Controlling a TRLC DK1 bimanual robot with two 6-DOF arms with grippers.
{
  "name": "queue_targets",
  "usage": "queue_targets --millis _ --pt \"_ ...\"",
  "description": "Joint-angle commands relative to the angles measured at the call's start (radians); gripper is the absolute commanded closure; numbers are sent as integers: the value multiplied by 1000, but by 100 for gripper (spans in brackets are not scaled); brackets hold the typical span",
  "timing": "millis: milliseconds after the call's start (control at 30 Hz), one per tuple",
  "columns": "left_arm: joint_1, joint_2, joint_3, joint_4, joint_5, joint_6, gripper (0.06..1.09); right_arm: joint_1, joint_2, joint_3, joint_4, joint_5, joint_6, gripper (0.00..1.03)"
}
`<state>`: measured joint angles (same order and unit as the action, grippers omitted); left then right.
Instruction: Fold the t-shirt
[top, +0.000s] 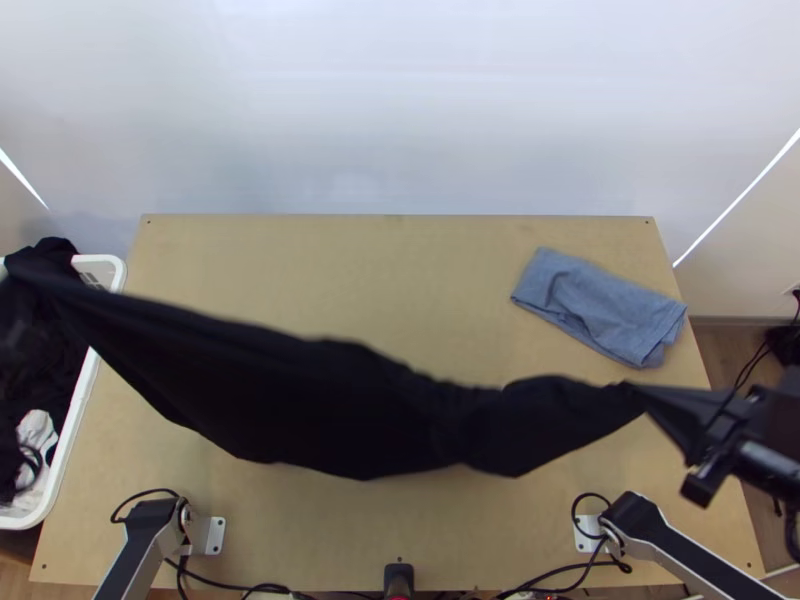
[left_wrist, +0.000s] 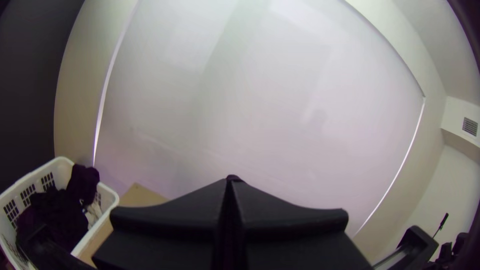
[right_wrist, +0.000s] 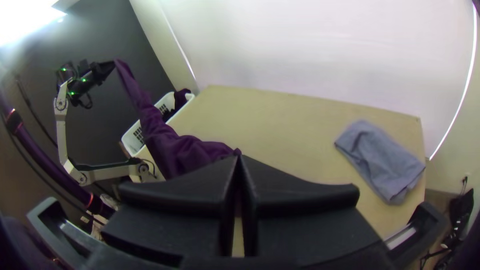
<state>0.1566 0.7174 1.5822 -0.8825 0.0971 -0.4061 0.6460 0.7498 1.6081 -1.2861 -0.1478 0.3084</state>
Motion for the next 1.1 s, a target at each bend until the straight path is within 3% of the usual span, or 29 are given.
queue_targets --millis 0,133,267,433,600,867,967,1067 --pt "-22 -121 -148 -130 107 -57 105 27 -101 -255 13 -42 26 100" --pt "-22 -104 -228 -98 122 -59 105 40 -107 -382 162 -39 6 100" --pt "-31 4 -269 37 124 -56 105 29 -20 -438 337 -38 -80 100" --pt "-69 217 -289 201 101 -31 105 -71 155 -474 556 -41 -195 100" --pt "-127 450 -291 336 35 -27 105 -198 370 -464 812 -96 -210 100" --pt "-109 844 -39 438 -37 -8 105 -341 747 -200 952 -116 -203 100" --pt "-72 984 142 427 -43 -16 105 -375 878 -25 952 -124 -181 100" --pt "-60 1105 410 320 -42 -25 105 -407 985 185 923 -124 -158 100"
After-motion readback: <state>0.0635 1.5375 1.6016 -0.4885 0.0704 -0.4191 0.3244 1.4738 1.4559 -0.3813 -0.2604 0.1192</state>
